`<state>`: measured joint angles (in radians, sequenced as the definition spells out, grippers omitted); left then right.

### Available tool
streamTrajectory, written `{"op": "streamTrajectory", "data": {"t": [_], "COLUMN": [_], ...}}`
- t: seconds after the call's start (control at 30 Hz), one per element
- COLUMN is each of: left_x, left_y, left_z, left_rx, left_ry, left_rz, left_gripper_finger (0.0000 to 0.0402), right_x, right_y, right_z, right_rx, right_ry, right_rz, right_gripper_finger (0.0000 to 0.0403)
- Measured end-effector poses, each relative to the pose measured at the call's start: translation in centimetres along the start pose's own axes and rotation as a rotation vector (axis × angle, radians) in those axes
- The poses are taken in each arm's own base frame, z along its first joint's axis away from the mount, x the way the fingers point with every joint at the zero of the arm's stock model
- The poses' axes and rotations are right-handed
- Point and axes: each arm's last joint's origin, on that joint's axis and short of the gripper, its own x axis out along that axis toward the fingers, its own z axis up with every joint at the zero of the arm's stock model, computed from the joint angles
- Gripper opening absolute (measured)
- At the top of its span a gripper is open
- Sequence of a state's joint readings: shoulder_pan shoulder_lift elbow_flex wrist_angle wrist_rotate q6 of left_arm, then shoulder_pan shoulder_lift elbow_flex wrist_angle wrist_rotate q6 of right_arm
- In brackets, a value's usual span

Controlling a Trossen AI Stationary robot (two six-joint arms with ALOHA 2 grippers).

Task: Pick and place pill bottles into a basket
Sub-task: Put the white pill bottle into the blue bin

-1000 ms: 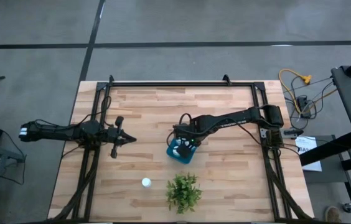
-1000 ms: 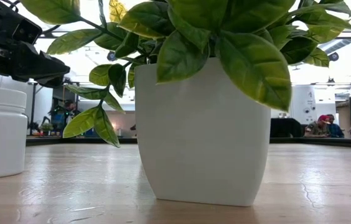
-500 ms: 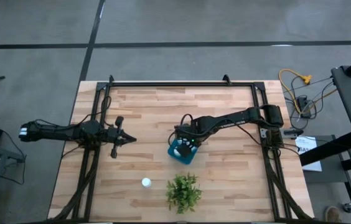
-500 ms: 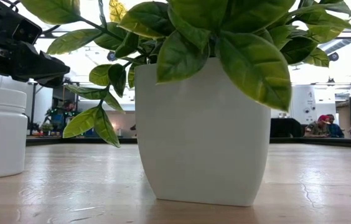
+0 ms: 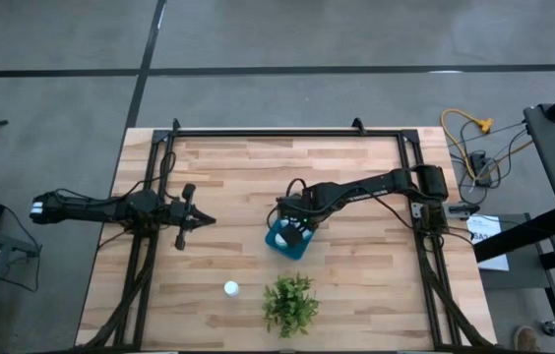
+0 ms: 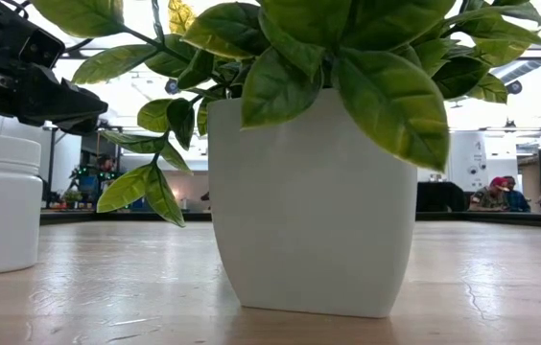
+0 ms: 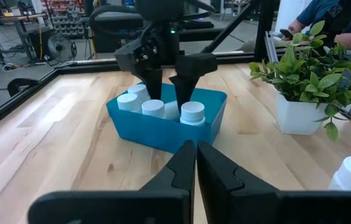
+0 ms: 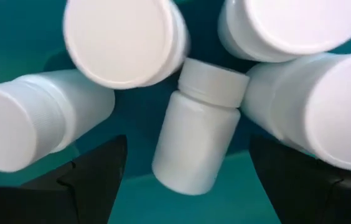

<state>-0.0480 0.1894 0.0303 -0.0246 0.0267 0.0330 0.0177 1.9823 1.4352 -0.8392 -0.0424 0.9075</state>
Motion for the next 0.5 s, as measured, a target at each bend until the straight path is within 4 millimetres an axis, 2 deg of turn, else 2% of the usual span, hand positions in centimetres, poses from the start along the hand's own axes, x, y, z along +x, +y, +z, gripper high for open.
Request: {"op": "streamTrajectory", "data": {"t": [0.5], "left_x": [0.00], "left_y": [0.00], "left_z": [0.00], "left_rx": [0.000], "left_ry": [0.000], "left_rz": [0.000], "left_gripper_finger": [0.0000], "right_x": [0.84], "right_y": [-0.52], "right_z": [-0.05], "right_rx": [0.013], "right_ry": [-0.010], "right_rz": [-0.003], "right_gripper_finger": [0.0327]}}
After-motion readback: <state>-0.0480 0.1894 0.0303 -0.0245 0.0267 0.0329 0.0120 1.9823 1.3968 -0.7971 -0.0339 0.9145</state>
